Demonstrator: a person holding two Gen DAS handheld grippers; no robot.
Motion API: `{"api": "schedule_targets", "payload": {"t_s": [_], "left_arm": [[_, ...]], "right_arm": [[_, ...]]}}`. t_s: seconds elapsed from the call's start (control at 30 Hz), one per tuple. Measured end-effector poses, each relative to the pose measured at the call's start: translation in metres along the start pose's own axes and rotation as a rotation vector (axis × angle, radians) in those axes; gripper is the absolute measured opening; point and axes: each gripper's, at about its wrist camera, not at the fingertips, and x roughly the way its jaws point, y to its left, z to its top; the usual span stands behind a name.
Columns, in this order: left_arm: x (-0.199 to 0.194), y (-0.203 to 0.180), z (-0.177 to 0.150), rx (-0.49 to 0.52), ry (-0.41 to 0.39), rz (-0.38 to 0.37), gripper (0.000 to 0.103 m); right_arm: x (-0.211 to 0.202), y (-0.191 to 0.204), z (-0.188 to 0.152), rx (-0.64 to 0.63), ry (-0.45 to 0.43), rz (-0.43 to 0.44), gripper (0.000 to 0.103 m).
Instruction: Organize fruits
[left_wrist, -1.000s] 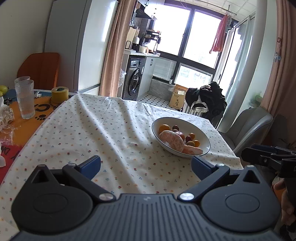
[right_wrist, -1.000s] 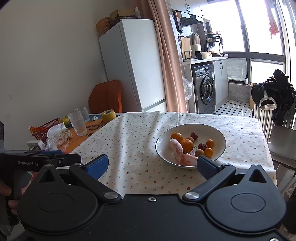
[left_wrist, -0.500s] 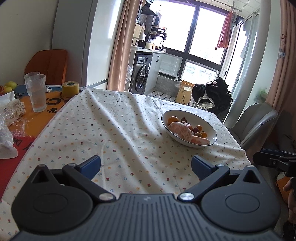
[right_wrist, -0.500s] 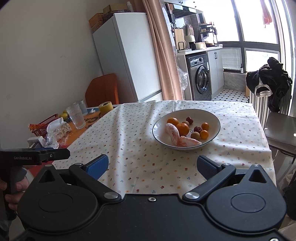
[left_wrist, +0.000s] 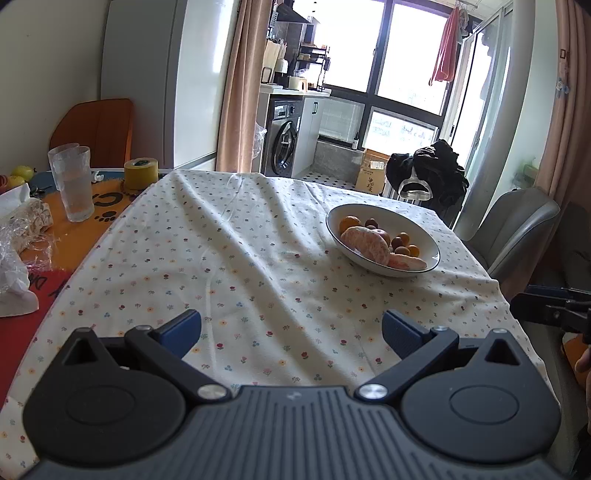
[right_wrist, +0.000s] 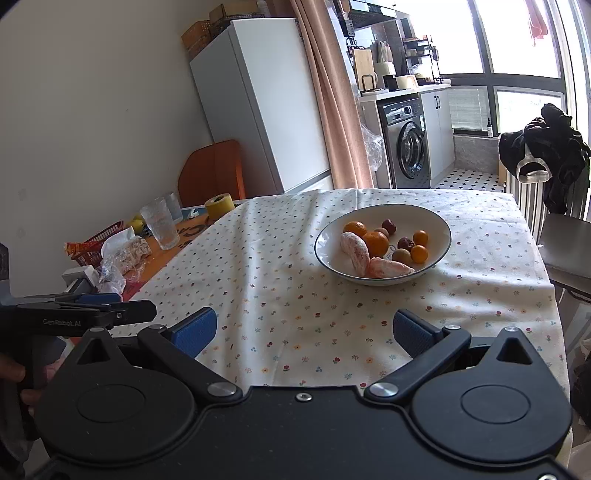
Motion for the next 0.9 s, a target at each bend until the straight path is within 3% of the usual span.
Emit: {"api": "schedule_targets", "payload": {"t_s": [0.9], "left_arm": [[0.0042, -0.0020, -0.0023, 0.013, 0.004, 0.028, 0.103]], "right_arm": [[0.0028, 0.0012, -0.0013, -0.005, 0.012, -0.001, 0.103]]}}
